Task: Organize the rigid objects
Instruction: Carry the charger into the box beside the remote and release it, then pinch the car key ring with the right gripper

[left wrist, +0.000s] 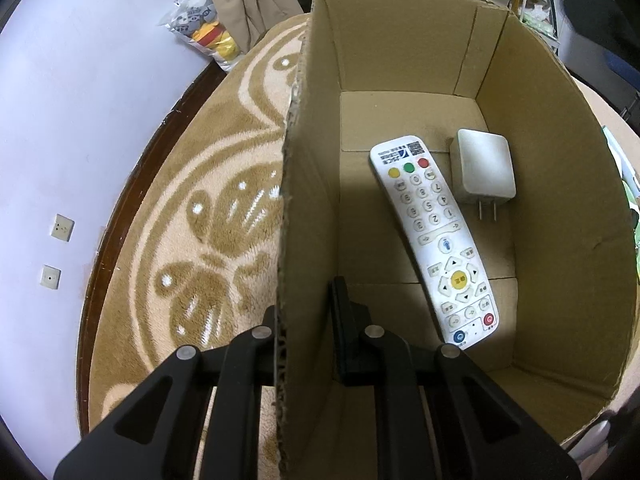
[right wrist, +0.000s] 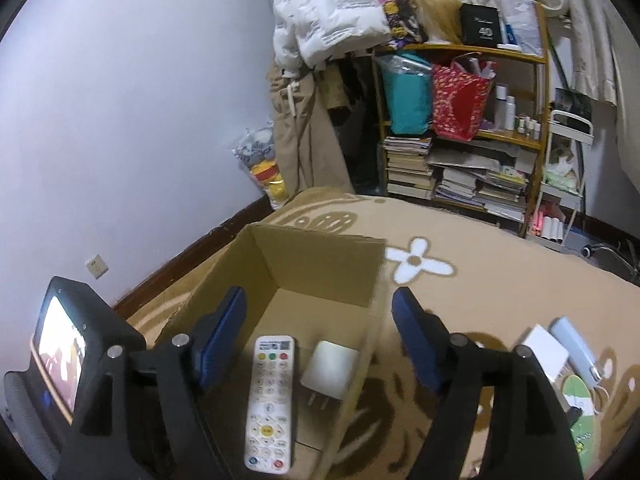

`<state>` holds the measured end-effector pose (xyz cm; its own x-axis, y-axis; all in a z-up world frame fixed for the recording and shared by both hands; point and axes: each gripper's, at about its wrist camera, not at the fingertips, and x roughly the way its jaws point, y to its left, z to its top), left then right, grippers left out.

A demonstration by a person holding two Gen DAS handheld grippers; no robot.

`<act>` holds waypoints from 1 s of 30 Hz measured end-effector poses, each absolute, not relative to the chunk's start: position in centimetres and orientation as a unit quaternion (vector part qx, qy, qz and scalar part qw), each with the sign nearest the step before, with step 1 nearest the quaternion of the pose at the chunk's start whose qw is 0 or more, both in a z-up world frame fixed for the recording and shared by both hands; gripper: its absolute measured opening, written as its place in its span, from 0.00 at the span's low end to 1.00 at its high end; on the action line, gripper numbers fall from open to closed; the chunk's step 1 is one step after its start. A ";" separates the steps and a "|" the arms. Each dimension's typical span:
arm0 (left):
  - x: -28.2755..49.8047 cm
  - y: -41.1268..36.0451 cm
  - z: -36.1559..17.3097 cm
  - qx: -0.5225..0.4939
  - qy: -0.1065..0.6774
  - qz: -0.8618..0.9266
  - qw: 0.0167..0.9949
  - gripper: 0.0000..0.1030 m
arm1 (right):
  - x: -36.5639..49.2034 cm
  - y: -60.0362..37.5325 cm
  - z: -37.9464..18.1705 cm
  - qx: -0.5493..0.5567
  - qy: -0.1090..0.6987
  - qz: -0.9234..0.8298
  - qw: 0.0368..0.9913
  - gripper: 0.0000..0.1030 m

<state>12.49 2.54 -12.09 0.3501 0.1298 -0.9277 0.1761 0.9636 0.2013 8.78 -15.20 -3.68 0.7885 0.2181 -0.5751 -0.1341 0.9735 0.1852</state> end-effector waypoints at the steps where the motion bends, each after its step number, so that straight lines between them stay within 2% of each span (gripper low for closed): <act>1: 12.5 2.5 -12.1 0.135 0.570 -0.014 0.811 0.12 | 8.5 -15.7 -3.6 0.068 0.312 0.088 0.944 0.77; 27: 12.4 2.5 -12.1 0.134 0.570 -0.013 0.811 0.12 | 2.7 -23.6 -13.0 0.097 0.424 -0.018 0.900 0.77; 28: 12.3 2.5 -12.0 0.134 0.570 -0.013 0.810 0.12 | 2.5 -23.7 -13.3 0.097 0.429 -0.022 0.898 0.76; 30: 12.3 2.5 -12.0 0.134 0.570 -0.013 0.810 0.12 | 2.4 -24.0 -14.0 0.099 0.442 -0.031 0.891 0.67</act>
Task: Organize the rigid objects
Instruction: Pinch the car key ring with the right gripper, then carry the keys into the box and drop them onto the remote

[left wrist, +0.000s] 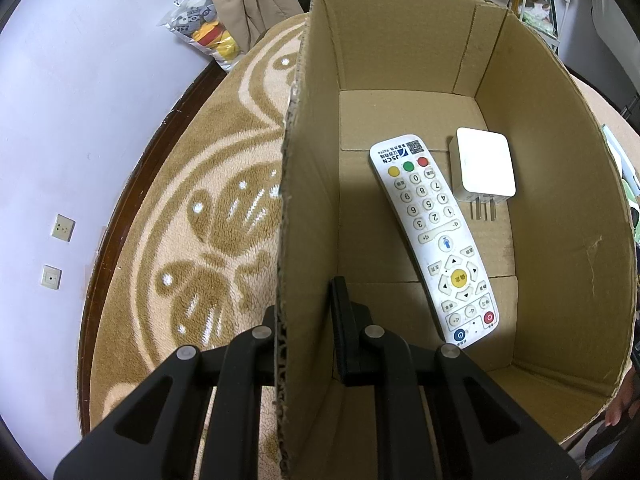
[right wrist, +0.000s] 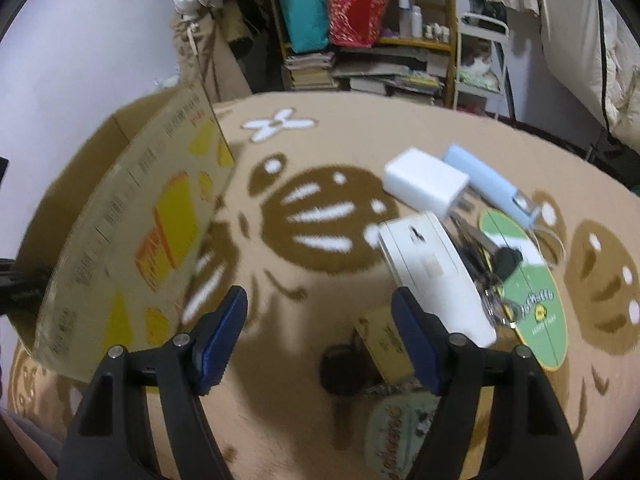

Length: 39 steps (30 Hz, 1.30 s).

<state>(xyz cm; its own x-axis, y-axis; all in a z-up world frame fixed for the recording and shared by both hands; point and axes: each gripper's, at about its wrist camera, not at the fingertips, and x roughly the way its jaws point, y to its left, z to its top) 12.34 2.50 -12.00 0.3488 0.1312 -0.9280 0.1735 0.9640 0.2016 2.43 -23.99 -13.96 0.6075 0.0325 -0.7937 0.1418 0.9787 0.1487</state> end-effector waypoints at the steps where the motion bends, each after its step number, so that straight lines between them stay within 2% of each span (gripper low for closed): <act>1: 12.3 2.5 -12.0 0.134 0.571 -0.013 0.810 0.12 | 2.4 -24.0 -14.3 0.093 0.450 -0.035 0.887 0.58; 4: 12.3 2.5 -12.0 0.135 0.571 -0.014 0.810 0.12 | 2.6 -24.2 -15.2 0.094 0.468 -0.032 0.878 0.41; 6: 12.3 2.5 -11.9 0.134 0.571 -0.014 0.810 0.12 | 2.3 -24.4 -15.3 0.096 0.466 -0.031 0.879 0.33; 8: 12.3 2.5 -11.9 0.134 0.571 -0.013 0.810 0.12 | 2.4 -24.8 -15.3 0.103 0.466 -0.031 0.878 0.15; 10: 12.2 2.4 -12.0 0.134 0.571 -0.014 0.810 0.12 | 2.3 -25.3 -15.5 0.115 0.466 -0.028 0.877 0.04; 25: 12.1 2.4 -11.9 0.135 0.571 -0.014 0.810 0.12 | 2.9 -24.6 -13.4 0.110 0.423 -0.033 0.899 0.03; 39: 12.1 2.4 -11.9 0.136 0.571 -0.014 0.809 0.12 | 5.0 -23.2 -8.5 0.102 0.368 -0.008 0.924 0.03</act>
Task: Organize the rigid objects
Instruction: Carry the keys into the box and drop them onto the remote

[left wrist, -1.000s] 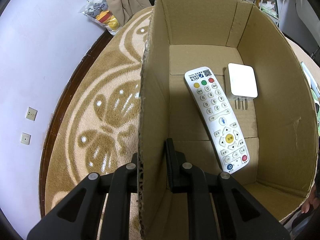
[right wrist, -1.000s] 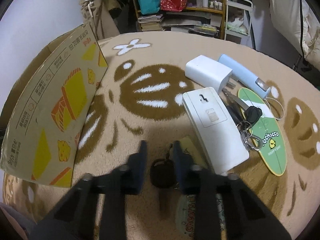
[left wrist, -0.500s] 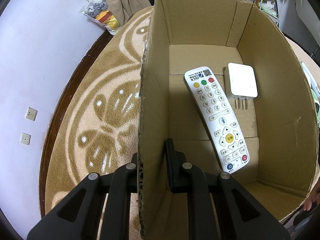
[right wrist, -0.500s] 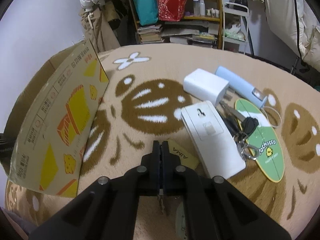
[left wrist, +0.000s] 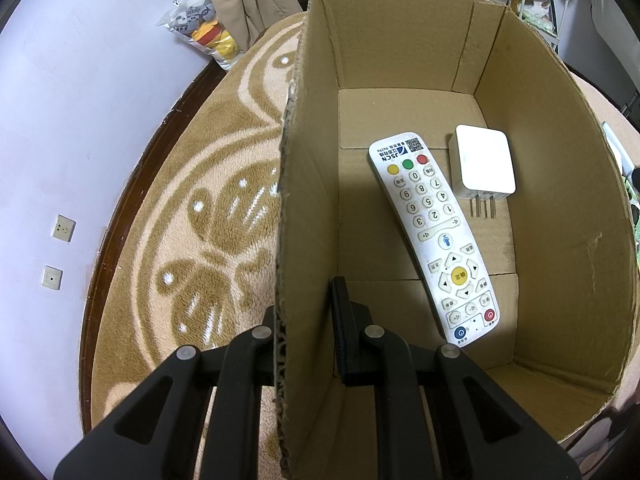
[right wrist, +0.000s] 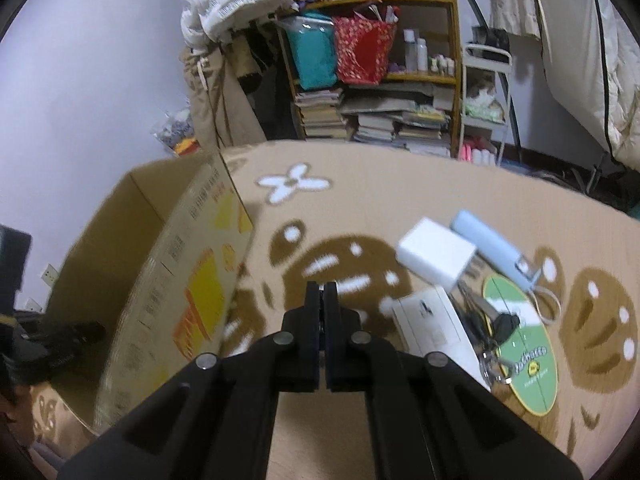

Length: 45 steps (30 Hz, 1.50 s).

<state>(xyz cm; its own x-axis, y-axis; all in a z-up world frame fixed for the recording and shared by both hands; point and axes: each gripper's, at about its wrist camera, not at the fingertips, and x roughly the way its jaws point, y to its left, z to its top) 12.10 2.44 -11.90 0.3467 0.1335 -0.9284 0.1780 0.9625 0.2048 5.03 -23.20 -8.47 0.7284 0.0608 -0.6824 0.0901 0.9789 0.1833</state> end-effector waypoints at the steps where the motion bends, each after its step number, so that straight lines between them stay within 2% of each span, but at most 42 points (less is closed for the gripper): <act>1: 12.1 2.4 -11.9 0.136 0.571 -0.014 0.809 0.12 | 5.2 -22.9 -7.9 0.101 0.363 -0.003 0.926 0.03; 16: 12.1 2.4 -11.9 0.136 0.571 -0.014 0.809 0.12 | 7.0 -17.8 -0.7 0.085 0.294 0.061 0.950 0.03; 24: 12.1 2.4 -11.9 0.135 0.572 -0.014 0.809 0.12 | 8.3 -14.5 1.3 0.065 0.279 0.096 0.953 0.03; 45: 12.1 2.4 -11.9 0.134 0.573 -0.014 0.809 0.12 | 11.7 -13.8 -4.3 0.073 0.357 0.098 0.926 0.03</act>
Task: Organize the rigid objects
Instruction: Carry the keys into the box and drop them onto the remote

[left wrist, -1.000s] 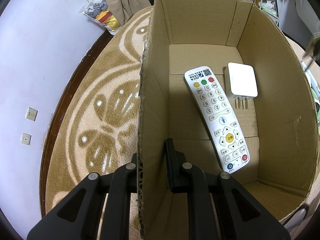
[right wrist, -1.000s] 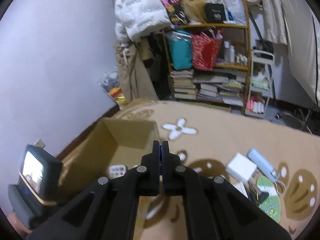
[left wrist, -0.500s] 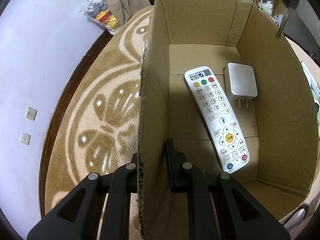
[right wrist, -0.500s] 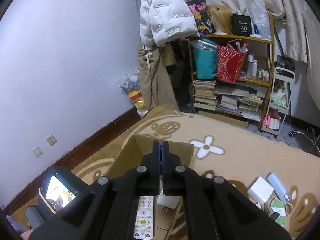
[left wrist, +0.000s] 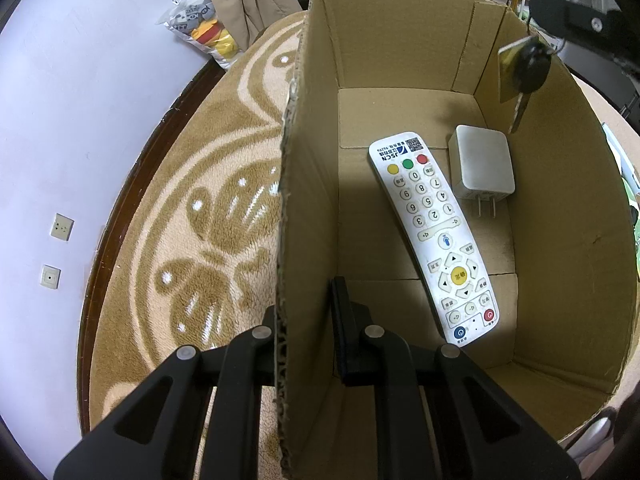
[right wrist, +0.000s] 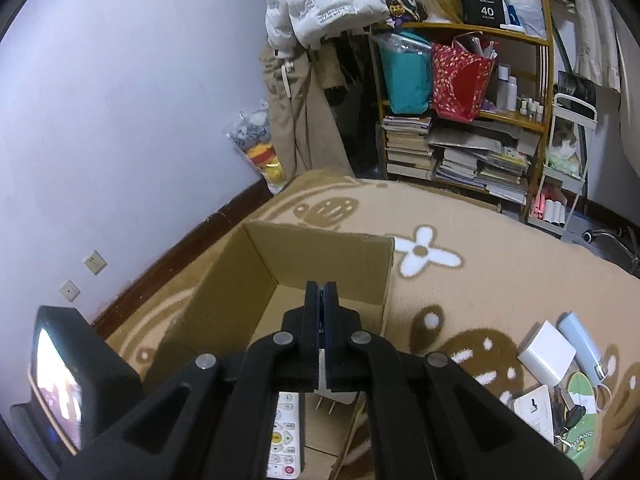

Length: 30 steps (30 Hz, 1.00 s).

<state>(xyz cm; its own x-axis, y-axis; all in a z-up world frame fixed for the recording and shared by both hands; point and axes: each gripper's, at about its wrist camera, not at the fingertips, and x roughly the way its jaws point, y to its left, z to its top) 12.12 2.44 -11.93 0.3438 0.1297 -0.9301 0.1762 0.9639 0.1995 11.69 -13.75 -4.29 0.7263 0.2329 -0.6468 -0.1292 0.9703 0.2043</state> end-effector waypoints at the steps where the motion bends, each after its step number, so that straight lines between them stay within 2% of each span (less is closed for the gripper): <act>1: 12.1 2.4 -12.0 0.133 0.573 -0.014 0.809 0.12 | 11.7 -13.8 -4.5 0.074 0.360 0.097 0.925 0.03; 25: 12.2 2.6 -12.1 0.133 0.574 -0.014 0.808 0.12 | 10.8 -14.4 -4.5 0.059 0.371 0.104 0.921 0.05; 27: 12.2 2.5 -12.1 0.132 0.575 -0.013 0.808 0.12 | 10.3 -14.6 -3.9 0.050 0.369 0.102 0.922 0.09; 28: 12.2 2.6 -12.1 0.130 0.575 -0.013 0.808 0.12 | 10.0 -14.9 -3.7 0.047 0.367 0.099 0.924 0.18; 29: 12.3 2.5 -12.1 0.128 0.575 -0.013 0.808 0.12 | 9.7 -15.2 -3.4 0.049 0.364 0.097 0.925 0.33; 30: 12.3 2.5 -12.1 0.128 0.576 -0.013 0.807 0.12 | 9.3 -15.5 -3.3 0.052 0.360 0.095 0.927 0.41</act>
<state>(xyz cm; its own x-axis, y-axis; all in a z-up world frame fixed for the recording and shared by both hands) 12.26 2.54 -12.07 0.3369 0.1270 -0.9329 0.1684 0.9667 0.1925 9.33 -15.54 -3.26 0.7229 0.2134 -0.6572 -0.1382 0.9766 0.1650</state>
